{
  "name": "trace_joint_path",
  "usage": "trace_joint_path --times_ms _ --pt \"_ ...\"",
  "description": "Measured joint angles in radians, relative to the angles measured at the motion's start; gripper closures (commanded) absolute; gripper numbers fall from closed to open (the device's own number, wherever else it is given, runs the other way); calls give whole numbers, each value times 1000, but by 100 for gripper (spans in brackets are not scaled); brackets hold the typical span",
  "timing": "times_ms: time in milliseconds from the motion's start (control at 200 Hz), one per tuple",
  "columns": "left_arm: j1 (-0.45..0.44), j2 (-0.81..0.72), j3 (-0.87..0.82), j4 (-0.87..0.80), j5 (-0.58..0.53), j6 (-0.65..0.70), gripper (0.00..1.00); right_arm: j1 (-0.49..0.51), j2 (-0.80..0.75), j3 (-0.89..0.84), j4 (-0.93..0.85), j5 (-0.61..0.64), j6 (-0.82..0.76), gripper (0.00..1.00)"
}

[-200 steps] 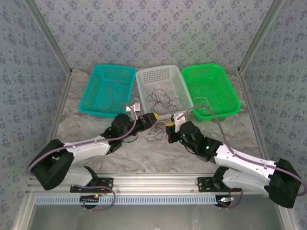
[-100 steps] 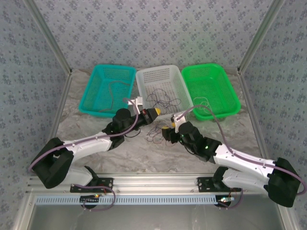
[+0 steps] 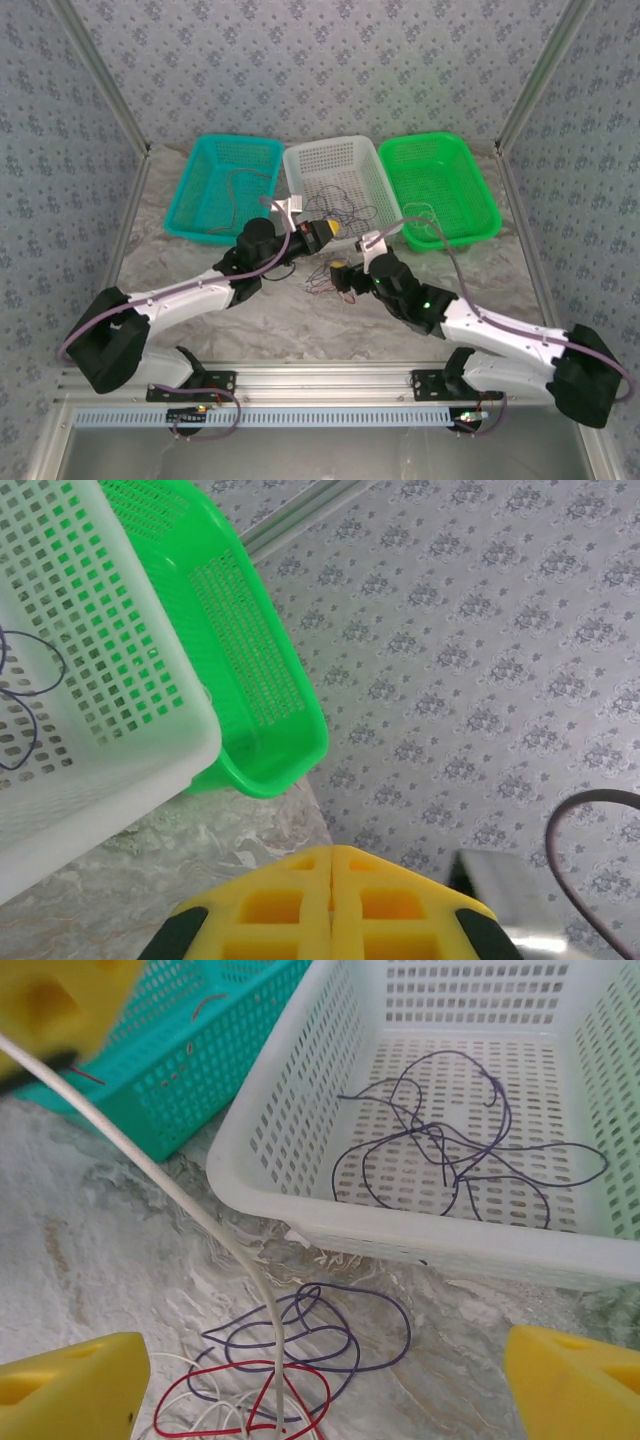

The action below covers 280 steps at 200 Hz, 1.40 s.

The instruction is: Untangle the cables

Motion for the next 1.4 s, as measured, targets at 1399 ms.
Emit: trace_joint_path --times_ms 1399 --pt "75 -236 555 -276 52 246 100 95 344 -3 -53 103 313 39"
